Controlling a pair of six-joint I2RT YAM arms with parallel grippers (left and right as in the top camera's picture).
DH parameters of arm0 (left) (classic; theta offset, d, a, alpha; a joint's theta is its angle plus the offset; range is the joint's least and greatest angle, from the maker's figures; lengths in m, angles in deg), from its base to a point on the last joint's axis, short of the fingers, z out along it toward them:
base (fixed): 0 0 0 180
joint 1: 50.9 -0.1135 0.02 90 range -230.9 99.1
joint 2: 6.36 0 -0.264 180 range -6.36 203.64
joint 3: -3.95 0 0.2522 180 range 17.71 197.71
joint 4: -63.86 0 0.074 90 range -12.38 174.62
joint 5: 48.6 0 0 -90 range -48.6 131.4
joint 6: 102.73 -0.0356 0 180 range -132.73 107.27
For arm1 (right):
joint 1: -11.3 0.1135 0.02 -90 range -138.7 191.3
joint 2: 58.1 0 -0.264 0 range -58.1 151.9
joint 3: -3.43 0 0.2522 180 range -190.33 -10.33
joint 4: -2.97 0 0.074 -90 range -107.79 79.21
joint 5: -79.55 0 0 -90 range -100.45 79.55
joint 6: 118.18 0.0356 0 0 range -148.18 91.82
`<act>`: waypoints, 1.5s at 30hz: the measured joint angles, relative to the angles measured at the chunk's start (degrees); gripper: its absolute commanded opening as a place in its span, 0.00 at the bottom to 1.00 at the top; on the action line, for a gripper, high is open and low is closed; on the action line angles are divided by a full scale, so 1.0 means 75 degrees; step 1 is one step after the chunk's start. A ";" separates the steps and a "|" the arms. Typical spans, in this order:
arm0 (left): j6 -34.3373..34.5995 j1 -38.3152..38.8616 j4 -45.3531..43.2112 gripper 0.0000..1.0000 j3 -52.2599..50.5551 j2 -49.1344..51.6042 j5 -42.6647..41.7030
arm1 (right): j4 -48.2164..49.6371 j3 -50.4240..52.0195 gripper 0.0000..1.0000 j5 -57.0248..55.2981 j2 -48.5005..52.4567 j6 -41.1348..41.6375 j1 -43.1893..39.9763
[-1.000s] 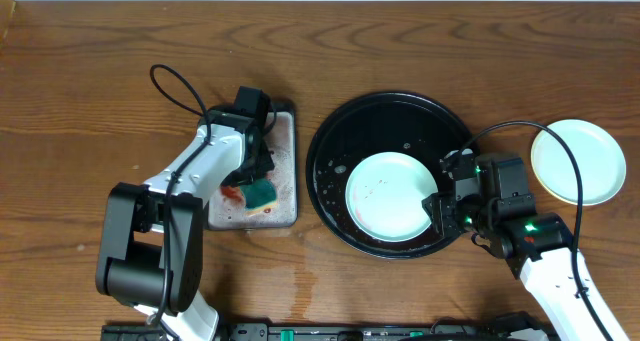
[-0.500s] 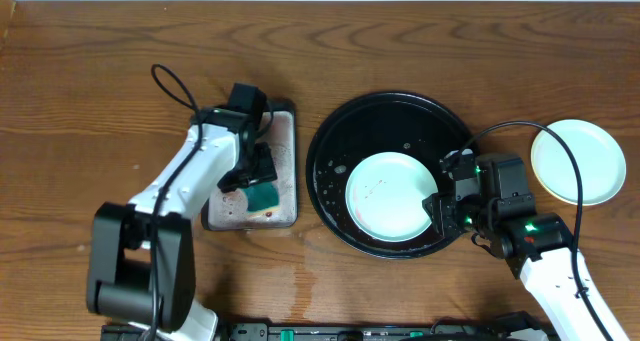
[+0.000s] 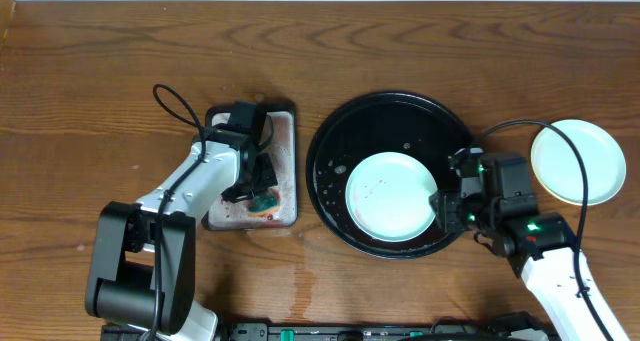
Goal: Clean dirty plates on tray and stack at the side
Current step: 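Grasp the green sponge in the soapy tray with the left gripper, then scrub the remaining pale green plate with the sponge in the left gripper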
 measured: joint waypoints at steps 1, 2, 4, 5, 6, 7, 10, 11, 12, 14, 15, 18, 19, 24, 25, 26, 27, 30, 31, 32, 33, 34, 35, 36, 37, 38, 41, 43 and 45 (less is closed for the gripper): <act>0.0000 0.0000 0.0064 0.07 0.0006 0.0000 0.0000 | 0.0012 0.0000 0.38 -0.0012 0.0020 0.0041 -0.0122; 0.0000 0.0000 0.0189 0.07 0.0038 -0.0003 0.0003 | 0.0035 0.0003 0.35 -0.0020 0.0067 0.0076 -0.0291; -0.0017 0.0000 0.0525 0.07 0.0122 -0.0015 0.0006 | 0.0119 0.0000 0.29 -0.0029 0.0184 0.0134 -0.0592; -0.0032 -0.0003 0.0772 0.07 0.0207 -0.0032 0.0006 | 0.0175 0.0000 0.27 -0.0020 0.0265 0.0175 -0.0796; -0.0061 -0.0003 0.1078 0.07 0.0338 -0.0061 0.0003 | 0.0262 0.0000 0.27 0.0073 0.0373 0.0189 -0.1000; -0.0082 0.0000 0.1250 0.08 0.0466 -0.0108 0.0006 | 0.0347 0.0003 0.27 0.0157 0.0495 0.0213 -0.1201; -0.0163 0.0050 0.1772 0.07 0.1020 -0.0358 -0.0029 | 0.0507 0.0000 0.27 0.0656 0.0982 0.0152 -0.1457; -0.0213 0.0093 0.1810 0.07 0.1227 -0.0522 -0.0085 | 0.0513 0.0000 0.28 0.0784 0.1215 0.0122 -0.1480; -0.0236 0.0146 0.1824 0.08 0.1411 -0.0667 -0.0149 | 0.0513 0.0000 0.31 0.0845 0.1358 0.0105 -0.1483; -0.0280 0.0373 0.1763 0.07 0.1757 -0.1052 -0.0283 | 0.0536 0.0000 0.35 0.1003 0.1842 0.0079 -0.1483; -0.0283 0.0527 0.1705 0.07 0.1874 -0.1247 -0.0356 | 0.0568 0.0000 0.35 0.1058 0.2028 0.0050 -0.1483; -0.0280 0.1014 0.1574 0.08 0.1973 -0.1585 -0.0460 | 0.0737 0.0000 0.32 0.1151 0.2396 0.0012 -0.1480; -0.0277 0.1183 0.1515 0.07 0.1973 -0.1623 -0.0527 | 0.0819 0.0000 0.27 0.1174 0.2512 -0.0015 -0.1475; -0.0248 0.2145 0.0667 0.07 0.1973 -0.1431 -0.1049 | 0.1291 0.0000 0.14 0.1265 0.3022 -0.0166 -0.1218; -0.0242 0.2331 0.0484 0.07 0.1973 -0.1376 -0.1102 | 0.1370 0.0000 0.15 0.1276 0.3077 -0.0160 -0.1137; -0.0230 0.2538 0.0309 0.07 0.1973 -0.1303 -0.1172 | 0.1448 0.0000 0.16 0.1276 0.3130 -0.0157 -0.1043; -0.0201 0.2748 0.0169 0.08 0.1973 -0.1227 -0.1221 | 0.1501 0.0000 0.18 0.1274 0.3156 -0.0160 -0.0994; -0.0099 0.3270 -0.0224 0.07 0.1973 -0.0921 -0.1326 | 0.1670 -0.0003 0.11 0.1262 0.3281 -0.0160 -0.0825; -0.0050 0.3401 -0.0353 0.07 0.1973 -0.0799 -0.1349 | 0.1679 -0.0003 0.04 0.1247 0.3337 -0.0157 -0.0796; 0.0012 0.3532 -0.0501 0.07 0.1973 -0.0647 -0.1376 | 0.1684 -0.0006 0.01 0.1169 0.3436 -0.0134 -0.0764; 0.0023 0.3625 -0.0624 0.07 0.1973 -0.0516 -0.1384 | 0.1693 -0.0006 0.01 0.1119 0.3561 -0.0108 -0.0729; 0.0058 0.3713 -0.0743 0.07 0.1973 -0.0379 -0.1396 | 0.1702 -0.0041 0.01 0.1131 0.3593 -0.0026 -0.0734; 0.0102 0.3794 -0.0889 0.07 0.1973 -0.0227 -0.1405 | 0.1725 -0.0076 0.01 0.1119 0.3620 0.0023 -0.0726; 0.0149 0.3864 -0.1020 0.07 0.1973 -0.0085 -0.1402 | 0.1731 -0.0099 0.01 0.1119 0.3643 0.0050 -0.0726; 0.0192 0.3931 -0.1151 0.07 0.1973 0.0055 -0.1405 | 0.1731 -0.0099 0.01 0.1128 0.3649 0.0064 -0.0726; 0.0227 0.3990 -0.1253 0.08 0.1973 0.0189 -0.1399 | 0.1728 -0.0099 0.01 0.1128 0.3649 0.0076 -0.0726; 0.0399 0.4185 -0.1682 0.08 0.1973 0.0720 -0.1405 | 0.1722 -0.0102 0.01 0.1128 0.3654 0.0082 -0.0726; 0.0560 0.4304 -0.1964 0.07 0.1973 0.1093 -0.1405 | 0.1714 -0.0105 0.01 0.1128 0.3654 0.0090 -0.0723; 0.0761 0.4401 -0.2168 0.07 0.1973 0.1486 -0.1431 | 0.1705 -0.0105 0.01 0.1128 0.3654 0.0099 -0.0723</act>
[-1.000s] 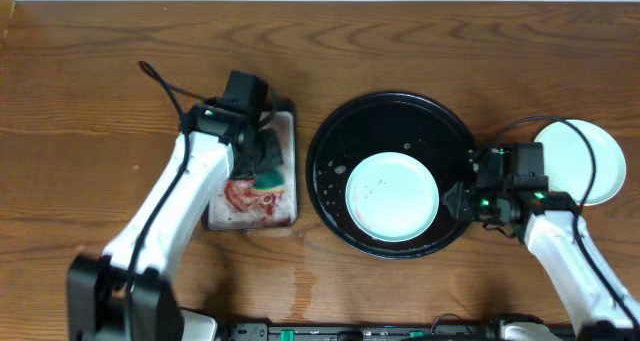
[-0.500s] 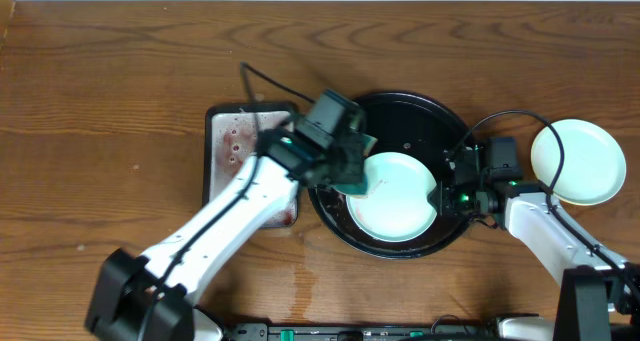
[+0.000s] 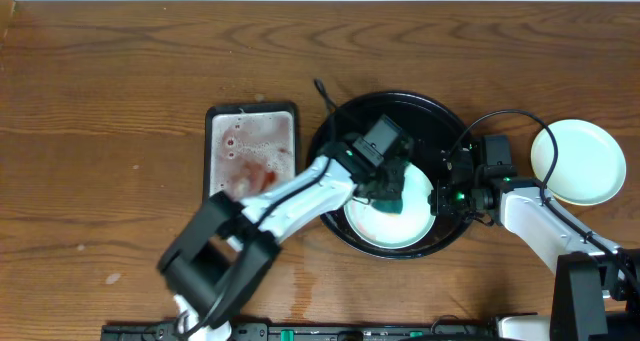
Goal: Clean dirty plates on tray and stack at the side
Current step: 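Scrub the remaining pale green plate with the sponge in the left gripper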
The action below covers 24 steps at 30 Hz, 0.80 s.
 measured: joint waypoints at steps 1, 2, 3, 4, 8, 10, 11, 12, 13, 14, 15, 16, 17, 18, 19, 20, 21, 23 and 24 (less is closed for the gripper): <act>0.0067 0.0035 -0.0090 0.07 0.0000 0.0178 -0.0023 | -0.0006 -0.0003 0.01 0.0000 0.0000 0.0000 0.0000; 0.0152 0.0058 -0.0178 0.07 0.0000 0.0347 -0.0050 | -0.0009 -0.0003 0.01 0.0000 0.0000 0.0003 0.0000; 0.0210 0.0055 -0.0210 0.07 0.0020 0.0437 -0.0093 | -0.0012 -0.0003 0.01 0.0000 0.0000 0.0000 0.0000; 0.0256 0.0052 -0.0178 0.07 0.0073 0.0481 -0.0128 | -0.0017 -0.0003 0.01 0.0000 0.0000 0.0000 0.0000; 0.0440 0.0012 0.0437 0.07 0.0353 0.0597 -0.0009 | -0.0070 -0.0017 0.01 -0.0006 0.0000 0.0000 0.0000; 0.0580 0.0012 0.0877 0.08 0.0484 0.0600 0.0277 | -0.0114 -0.0029 0.01 0.0000 0.0000 0.0000 0.0000; 0.0632 0.0003 0.1163 0.07 0.0557 0.0597 0.0463 | -0.0131 -0.0035 0.01 0.0000 0.0000 0.0000 0.0003; 0.0673 -0.0012 0.1440 0.07 0.0597 0.0586 0.0638 | -0.0137 -0.0035 0.01 0.0003 0.0000 0.0000 0.0003; 0.0723 -0.0038 0.1658 0.08 0.0627 0.0586 0.0784 | -0.0137 -0.0035 0.01 0.0006 0.0000 0.0000 0.0003; 0.0796 -0.0111 0.1985 0.07 0.0670 0.0577 0.0985 | -0.0140 -0.0038 0.01 0.0006 0.0003 0.0000 0.0003; 0.0828 -0.0154 0.2186 0.08 0.0702 0.0571 0.1107 | -0.0140 -0.0038 0.01 0.0006 0.0003 0.0000 0.0003; 0.0851 -0.0181 0.2448 0.08 0.0752 0.0571 0.1256 | -0.0140 -0.0038 0.01 0.0000 0.0000 0.0000 0.0003; 0.0866 -0.0221 0.2736 0.07 0.0799 0.0571 0.1425 | -0.0140 -0.0038 0.01 0.0000 0.0000 0.0000 0.0003; 0.0889 -0.0242 0.2949 0.07 0.0848 0.0577 0.1565 | -0.0143 -0.0038 0.01 0.0000 0.0003 0.0000 0.0003; 0.0912 -0.0245 0.3104 0.08 0.0901 0.0592 0.1676 | -0.0146 -0.0038 0.01 0.0006 0.0000 0.0003 0.0012; 0.0944 -0.0239 0.3235 0.07 0.0956 0.0615 0.1754 | -0.0152 -0.0038 0.01 0.0006 0.0003 0.0000 0.0026; 0.0968 -0.0239 0.3287 0.07 0.0991 0.0629 0.1804 | -0.0160 -0.0038 0.01 0.0017 0.0000 0.0003 0.0032; 0.0994 -0.0233 0.3293 0.08 0.1011 0.0647 0.1851 | -0.0163 -0.0038 0.01 0.0029 0.0003 0.0003 0.0058; 0.1000 -0.0233 0.3246 0.08 0.1005 0.0647 0.1851 | -0.0163 -0.0038 0.01 0.0029 0.0003 0.0003 0.0058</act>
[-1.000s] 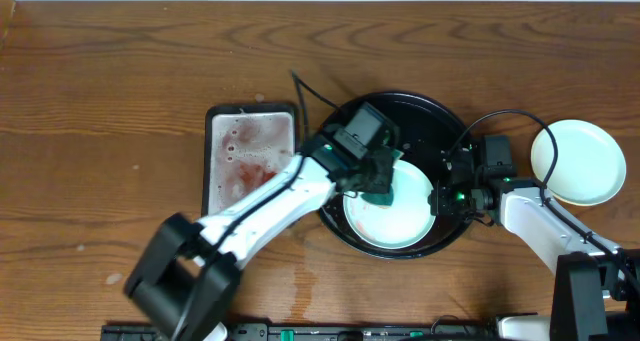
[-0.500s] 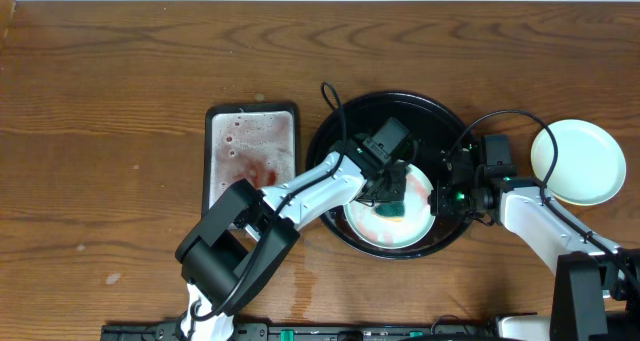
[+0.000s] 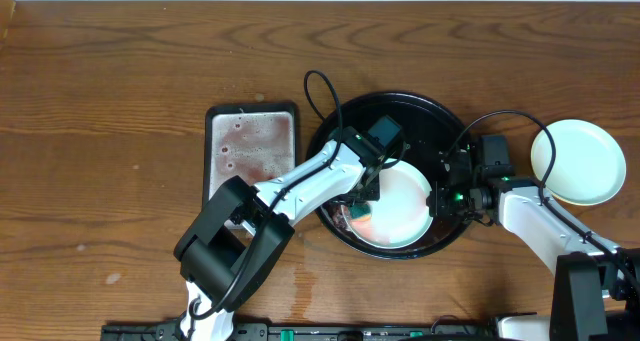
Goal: Clean dirty plates on tray and stack at the side
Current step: 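Scrub the remaining pale green plate with the sponge in the left gripper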
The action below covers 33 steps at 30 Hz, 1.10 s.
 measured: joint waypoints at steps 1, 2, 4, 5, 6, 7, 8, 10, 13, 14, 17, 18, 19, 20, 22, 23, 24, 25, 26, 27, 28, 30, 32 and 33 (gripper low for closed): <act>0.0012 0.0000 -0.0102 0.08 -0.0015 0.0000 -0.0012 | -0.0003 0.0000 0.01 0.0003 0.0000 0.0003 0.0000; 0.0020 0.0000 -0.0242 0.08 -0.0061 -0.0006 -0.0035 | -0.0012 0.0000 0.01 0.0015 0.0000 0.0003 0.0000; 0.0026 -0.0012 -0.0644 0.08 -0.0198 -0.0064 -0.0157 | -0.0029 0.0000 0.01 0.0017 0.0000 0.0006 0.0000; 0.0020 -0.0029 -0.1014 0.08 -0.0289 -0.0090 -0.0303 | -0.0029 0.0000 0.01 0.0009 0.0000 0.0012 0.0000; 0.0020 -0.0044 -0.1370 0.08 -0.0358 -0.0105 -0.0504 | -0.0029 0.0000 0.01 -0.0009 0.0000 0.0023 0.0000; 0.0020 -0.0055 -0.1673 0.08 -0.0414 -0.0105 -0.0691 | -0.0029 0.0000 0.01 -0.0012 0.0000 0.0029 0.0000; 0.0023 -0.0064 -0.2130 0.08 -0.0463 -0.0090 -0.1026 | -0.0029 0.0000 0.01 -0.0015 0.0000 0.0029 0.0000; 0.0026 -0.0026 -0.2804 0.08 -0.0513 -0.0017 -0.1612 | -0.0029 0.0000 0.01 -0.0017 0.0000 0.0032 0.0000; 0.0029 0.0154 -0.3366 0.11 -0.0522 0.0119 -0.2197 | -0.0029 0.0000 0.01 -0.0017 0.0000 0.0032 0.0000; 0.0038 0.0221 -0.3448 0.12 -0.0522 0.0149 -0.2296 | -0.0029 0.0000 0.01 -0.0020 0.0000 0.0032 0.0000; 0.0047 0.0382 -0.3456 0.11 -0.0522 0.0169 -0.2445 | -0.0026 -0.0003 0.01 -0.0032 0.0000 0.0032 0.0000; 0.0050 0.0440 -0.3410 0.11 -0.0522 0.0169 -0.2465 | -0.0026 -0.0003 0.01 -0.0032 0.0000 0.0032 0.0000; 0.0050 0.0490 -0.3375 0.11 -0.0519 0.0169 -0.2489 | -0.0026 -0.0006 0.01 -0.0035 0.0000 0.0032 0.0000; 0.0047 0.0533 -0.3319 0.11 -0.0519 0.0169 -0.2512 | -0.0026 -0.0006 0.01 -0.0038 0.0000 0.0032 0.0000; 0.0047 0.0583 -0.3191 0.10 -0.0501 0.0169 -0.2567 | -0.0026 -0.0006 0.01 -0.0038 0.0000 0.0032 0.0000; 0.0050 0.0589 -0.3080 0.08 -0.0481 0.0169 -0.2600 | -0.0026 -0.0006 0.01 -0.0041 0.0000 0.0032 0.0000; 0.0047 0.0589 -0.2929 0.08 -0.0452 0.0169 -0.2632 | -0.0026 -0.0006 0.01 -0.0038 0.0000 0.0032 0.0000; 0.0044 0.0589 -0.2731 0.08 -0.0411 0.0169 -0.2669 | -0.0029 -0.0006 0.01 -0.0038 0.0000 0.0032 0.0000; 0.0044 0.0589 -0.2509 0.08 -0.0373 0.0169 -0.2719 | -0.0026 -0.0006 0.01 -0.0035 0.0000 0.0032 0.0000; 0.0038 0.0597 -0.2340 0.08 -0.0347 0.0169 -0.2771 | -0.0032 -0.0006 0.01 -0.0017 0.0000 0.0029 0.0000; 0.0032 0.0609 -0.2145 0.08 -0.0312 0.0169 -0.2792 | -0.0038 -0.0006 0.01 -0.0006 0.0000 0.0026 0.0003; 0.0020 0.0647 -0.1749 0.08 -0.0256 0.0154 -0.2693 | -0.0044 -0.0006 0.01 0.0009 0.0003 0.0023 0.0003; 0.0020 0.0679 -0.1364 0.07 -0.0204 0.0119 -0.2410 | -0.0044 -0.0006 0.01 0.0017 0.0006 0.0023 0.0003; 0.0020 0.0691 -0.1221 0.08 -0.0192 0.0090 -0.2209 | -0.0044 -0.0006 0.01 0.0017 0.0012 0.0023 0.0003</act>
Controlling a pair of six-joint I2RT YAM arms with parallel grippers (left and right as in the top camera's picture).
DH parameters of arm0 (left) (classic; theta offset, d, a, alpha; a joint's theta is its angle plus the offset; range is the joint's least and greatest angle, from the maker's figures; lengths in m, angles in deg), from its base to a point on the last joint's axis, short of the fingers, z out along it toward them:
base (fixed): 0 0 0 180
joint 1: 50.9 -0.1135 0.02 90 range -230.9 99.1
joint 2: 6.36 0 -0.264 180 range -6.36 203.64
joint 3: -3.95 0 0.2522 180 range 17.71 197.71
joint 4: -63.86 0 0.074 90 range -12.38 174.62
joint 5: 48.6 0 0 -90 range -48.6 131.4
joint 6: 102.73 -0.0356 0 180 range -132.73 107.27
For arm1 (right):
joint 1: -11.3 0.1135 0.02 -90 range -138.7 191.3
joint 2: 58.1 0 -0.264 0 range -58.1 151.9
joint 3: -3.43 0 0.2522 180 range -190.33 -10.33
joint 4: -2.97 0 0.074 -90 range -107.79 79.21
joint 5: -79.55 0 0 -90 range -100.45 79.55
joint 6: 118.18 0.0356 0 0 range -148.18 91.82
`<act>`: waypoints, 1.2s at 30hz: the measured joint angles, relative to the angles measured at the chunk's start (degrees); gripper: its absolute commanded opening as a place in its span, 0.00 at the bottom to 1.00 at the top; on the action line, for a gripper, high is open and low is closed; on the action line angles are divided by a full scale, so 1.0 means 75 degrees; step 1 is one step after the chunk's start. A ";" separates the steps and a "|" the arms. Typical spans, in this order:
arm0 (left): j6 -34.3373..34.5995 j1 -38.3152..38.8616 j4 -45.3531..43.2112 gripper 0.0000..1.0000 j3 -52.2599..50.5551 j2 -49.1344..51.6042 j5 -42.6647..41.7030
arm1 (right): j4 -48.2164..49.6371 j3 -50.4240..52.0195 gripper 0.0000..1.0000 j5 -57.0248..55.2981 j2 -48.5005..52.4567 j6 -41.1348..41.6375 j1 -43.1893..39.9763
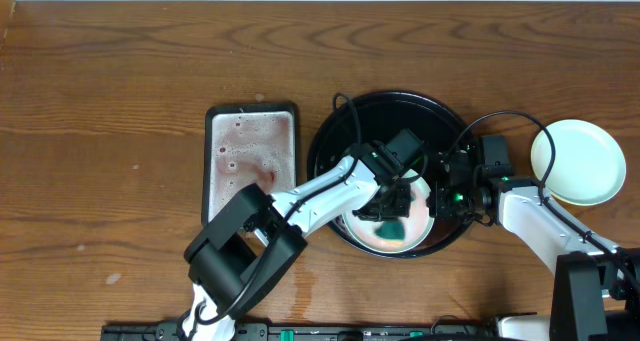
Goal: Clean dirty plates on tray and stack at the side
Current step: 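Scrub the remaining pale green plate with the sponge in the left gripper, then return the sponge to the soapy tray with the left gripper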
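Note:
A white plate (372, 233), smeared pinkish, lies in the round black tray (345, 141). My left gripper (396, 207) is shut on a green sponge (391, 225) and presses it onto the right half of the plate. At the plate's right rim my right gripper (438, 198) is shut on the edge. A clean white plate (578, 161) rests on the table to the right of the tray.
A black rectangular dish (250, 159) of pinkish soapy water sits left of the tray. The left arm stretches from the front edge across to the tray. Cables arch over the tray's top and toward the clean plate.
The left gripper and sponge have shifted from the plate's lower left to its right half. The plate shows more pinkish smear. The right gripper stays at the rim.
At first the left gripper held the sponge in the soapy dish while the right gripper held the plate's rim. Then the sponge was on the plate's upper middle, then at its lower left, and now on its right half.

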 measured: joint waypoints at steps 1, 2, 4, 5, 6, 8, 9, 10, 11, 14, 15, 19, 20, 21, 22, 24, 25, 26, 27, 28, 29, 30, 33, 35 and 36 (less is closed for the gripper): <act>0.0000 0.0006 0.0195 0.08 0.0032 -0.0026 0.0242 | 0.0000 0.0000 0.01 0.0003 0.0000 0.0000 0.0000; 0.0003 0.0003 0.0455 0.08 0.0044 -0.0061 0.0583 | 0.0000 0.0000 0.01 0.0006 0.0000 0.0000 0.0000; 0.0003 -0.0009 0.0801 0.08 0.0087 -0.0073 0.1160 | -0.0015 0.0000 0.01 0.0032 0.0003 0.0000 0.0000; 0.0003 0.0006 0.1029 0.08 0.0146 -0.0073 0.1588 | -0.0026 0.0000 0.01 0.0061 0.0003 0.0000 0.0003; 0.0003 0.0015 0.1207 0.08 0.0184 -0.0073 0.1953 | -0.0038 0.0000 0.01 0.0079 0.0006 0.0003 0.0003; 0.0009 0.0020 0.1515 0.08 0.0248 -0.0061 0.2757 | -0.0061 0.0000 0.01 0.0119 0.0009 0.0003 0.0006; 0.0015 0.0020 0.1655 0.08 0.0294 -0.0038 0.3051 | -0.0073 0.0000 0.01 0.0143 0.0012 0.0003 0.0006; 0.0020 0.0026 0.1781 0.08 0.0361 -0.0003 0.3360 | -0.0085 0.0000 0.01 0.0184 0.0017 0.0006 0.0009; 0.0023 0.0035 0.1891 0.08 0.0440 0.0032 0.3573 | -0.0096 0.0003 0.01 0.0207 0.0023 0.0009 0.0015; 0.0023 0.0055 0.2241 0.08 0.0731 0.0131 0.3940 | -0.0102 0.0003 0.01 0.0242 0.0029 0.0032 0.0041; 0.0023 0.0055 0.2372 0.08 0.0839 0.0140 0.3995 | -0.0102 0.0003 0.01 0.0245 0.0032 0.0035 0.0041; 0.0020 -0.0015 0.3034 0.08 0.1279 0.0087 0.4313 | -0.0055 0.0000 0.01 0.0166 0.0032 0.0035 0.0041; 0.0020 -0.0050 0.3069 0.08 0.1317 0.0023 0.4374 | -0.0038 0.0000 0.01 0.0137 0.0032 0.0035 0.0041; 0.0015 -0.0085 0.3077 0.08 0.1332 -0.0087 0.4424 | -0.0032 -0.0006 0.01 0.0117 0.0032 0.0032 0.0041; 0.0006 -0.0125 0.3110 0.08 0.1338 -0.0251 0.4441 | -0.0032 -0.0006 0.01 0.0111 0.0029 0.0032 0.0041; -0.0029 -0.0198 0.3194 0.08 0.1341 -0.0670 0.4438 | -0.0032 -0.0006 0.01 0.0108 0.0029 0.0032 0.0041; -0.0070 -0.0236 0.3258 0.09 0.1346 -0.0962 0.4421 | -0.0032 -0.0006 0.01 0.0108 0.0029 0.0032 0.0041; -0.0140 -0.0286 0.3346 0.09 0.1370 -0.1233 0.4415 | -0.0032 -0.0006 0.01 0.0105 0.0029 0.0032 0.0041; -0.0216 -0.0350 0.3453 0.08 0.1408 -0.1492 0.4403 | -0.0032 -0.0006 0.01 0.0108 0.0029 0.0032 0.0041; -0.0312 -0.0472 0.3582 0.09 0.1451 -0.1798 0.4401 | -0.0032 -0.0006 0.01 0.0105 0.0029 0.0032 0.0041; -0.0414 -0.0632 0.3698 0.09 0.1486 -0.2049 0.4395 | -0.0032 -0.0006 0.01 0.0108 0.0029 0.0032 0.0041; -0.0501 -0.0796 0.3748 0.09 0.1495 -0.2229 0.4401 | -0.0035 -0.0006 0.01 0.0105 0.0029 0.0032 0.0041; -0.0772 -0.1536 0.3835 0.09 0.1483 -0.2535 0.4386 | -0.0038 -0.0009 0.01 0.0105 0.0029 0.0032 0.0041; -0.0871 -0.2139 0.3759 0.09 0.1376 -0.2532 0.4331 | -0.0041 -0.0009 0.01 0.0102 0.0029 0.0032 0.0041; -0.0953 -0.2416 0.3695 0.09 0.1271 -0.2506 0.4275 | -0.0041 -0.0009 0.01 0.0102 0.0029 0.0032 0.0041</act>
